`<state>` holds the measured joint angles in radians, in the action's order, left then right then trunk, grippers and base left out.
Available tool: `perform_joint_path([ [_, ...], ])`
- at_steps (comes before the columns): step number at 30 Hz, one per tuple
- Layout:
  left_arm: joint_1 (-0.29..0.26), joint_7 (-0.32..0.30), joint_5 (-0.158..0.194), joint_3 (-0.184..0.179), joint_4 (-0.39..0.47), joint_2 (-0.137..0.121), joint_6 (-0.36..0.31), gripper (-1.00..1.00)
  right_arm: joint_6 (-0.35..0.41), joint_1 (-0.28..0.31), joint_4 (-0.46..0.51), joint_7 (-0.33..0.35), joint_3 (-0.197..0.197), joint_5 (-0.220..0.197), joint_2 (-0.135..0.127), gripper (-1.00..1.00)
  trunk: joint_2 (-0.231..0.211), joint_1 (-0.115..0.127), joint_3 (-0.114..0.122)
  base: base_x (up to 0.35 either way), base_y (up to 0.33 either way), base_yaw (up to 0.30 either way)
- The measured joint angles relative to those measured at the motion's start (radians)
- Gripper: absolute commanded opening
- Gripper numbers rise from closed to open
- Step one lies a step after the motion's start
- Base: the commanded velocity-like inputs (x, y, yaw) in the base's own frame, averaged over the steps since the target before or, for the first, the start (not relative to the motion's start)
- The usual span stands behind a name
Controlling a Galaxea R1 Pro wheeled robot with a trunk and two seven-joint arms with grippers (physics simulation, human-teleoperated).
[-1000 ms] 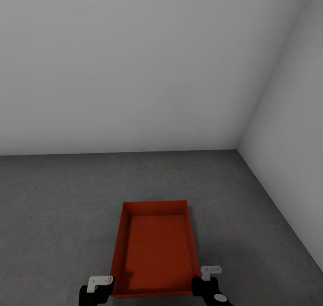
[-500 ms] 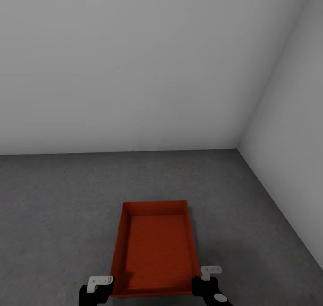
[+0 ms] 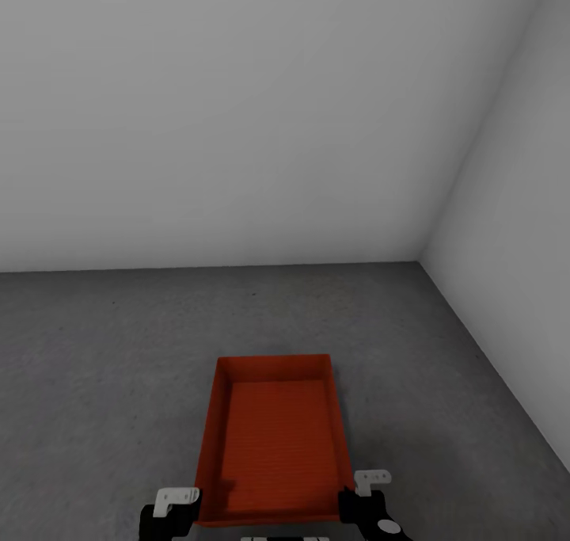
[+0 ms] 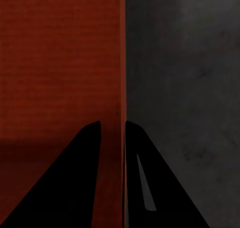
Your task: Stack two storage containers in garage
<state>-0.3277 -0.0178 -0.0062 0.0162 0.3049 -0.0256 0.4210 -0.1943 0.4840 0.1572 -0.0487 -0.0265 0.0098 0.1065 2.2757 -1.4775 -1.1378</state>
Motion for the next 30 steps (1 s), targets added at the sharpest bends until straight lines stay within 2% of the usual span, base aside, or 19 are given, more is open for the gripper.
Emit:
perform_joint_path([
  [7,0.0,0.0,0.0,0.0,-0.001,0.0,0.0,-1.0,0.0,0.0,0.0,0.0,-0.001,0.0,0.0,-1.0,0.0,0.0,0.0,0.0,0.0,0.0],
  [11,0.0,0.0,0.0,0.0,-0.001,0.0,0.0,-1.0,0.0,0.0,0.0,0.0,0.0,-0.001,0.0,-1.0,0.028,-0.015,-0.012,0.0,0.0,0.0],
  [23,0.0,0.0,0.0,0.0,-0.001,0.0,0.0,-1.0,0.0,0.0,0.0,0.0,-0.001,0.0,0.0,-1.0,0.028,-0.015,-0.013,0.0,0.0,0.0],
  [27,0.0,0.0,0.0,0.0,-0.001,0.0,0.0,-1.0,0.0,0.0,-0.001,0.0,-0.001,-0.001,0.0,-1.0,0.056,-0.031,-0.025,0.0,0.0,0.0],
  [30,0.0,0.0,0.0,0.0,0.0,0.0,0.0,-1.0,0.0,0.0,0.0,0.0,0.0,0.0,0.0,-1.0,0.056,-0.031,-0.025,0.0,0.0,0.0],
])
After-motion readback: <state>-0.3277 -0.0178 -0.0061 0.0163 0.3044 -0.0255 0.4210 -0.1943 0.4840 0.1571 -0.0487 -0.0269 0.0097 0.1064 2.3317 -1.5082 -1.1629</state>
